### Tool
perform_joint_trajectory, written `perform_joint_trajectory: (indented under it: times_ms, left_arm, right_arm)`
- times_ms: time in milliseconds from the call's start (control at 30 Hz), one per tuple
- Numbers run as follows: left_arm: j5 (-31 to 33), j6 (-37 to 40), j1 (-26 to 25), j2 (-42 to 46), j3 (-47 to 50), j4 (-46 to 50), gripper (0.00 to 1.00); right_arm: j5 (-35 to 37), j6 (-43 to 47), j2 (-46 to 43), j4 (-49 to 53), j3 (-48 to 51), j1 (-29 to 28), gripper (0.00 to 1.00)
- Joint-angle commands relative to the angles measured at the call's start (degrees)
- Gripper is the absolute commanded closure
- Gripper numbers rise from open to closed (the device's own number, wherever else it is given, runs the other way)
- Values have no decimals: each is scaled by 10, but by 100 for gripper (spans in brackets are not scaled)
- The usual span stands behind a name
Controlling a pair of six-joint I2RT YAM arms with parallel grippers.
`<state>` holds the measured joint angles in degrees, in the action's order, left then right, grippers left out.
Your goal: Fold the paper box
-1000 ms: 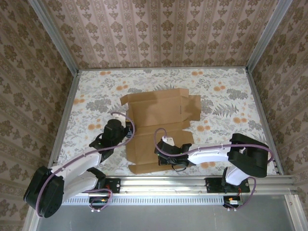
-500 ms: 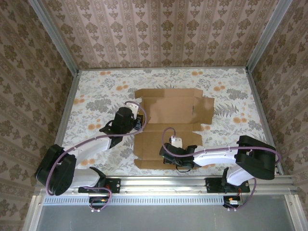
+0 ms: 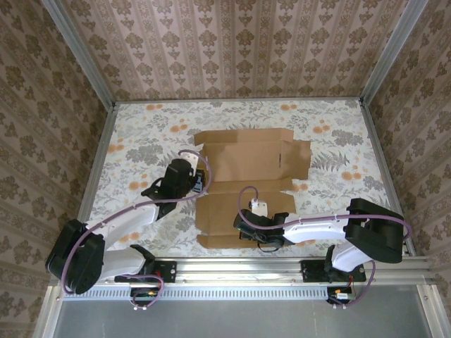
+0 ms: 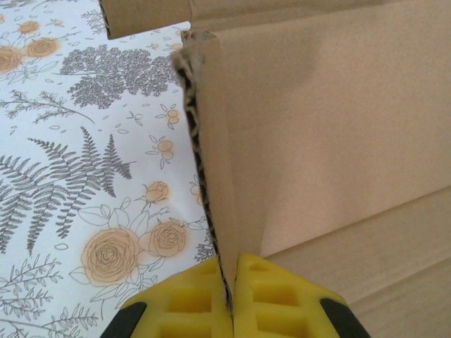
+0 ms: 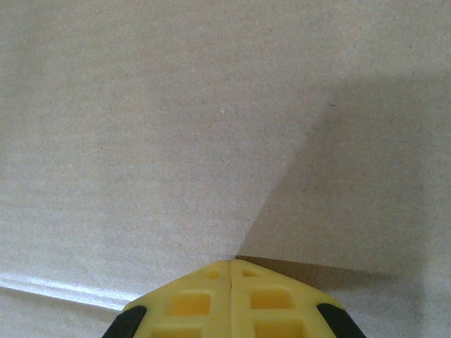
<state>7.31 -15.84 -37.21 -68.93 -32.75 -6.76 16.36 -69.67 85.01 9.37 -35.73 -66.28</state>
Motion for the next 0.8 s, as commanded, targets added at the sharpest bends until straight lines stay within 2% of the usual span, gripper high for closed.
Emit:
perform_joint_trajectory:
  times_ms: [0, 533, 767]
  left_arm:
    - [-3, -12, -10, -4, 35, 120, 98]
    - [56, -59, -66, 16, 77, 139, 100]
    - [70, -116, -85, 9, 93, 143, 100]
  right_arm:
    - [26, -14, 26, 66, 28, 2, 100]
    - [31, -20, 22, 68, 32, 1, 100]
    - [32, -18, 17, 64, 34, 1, 100]
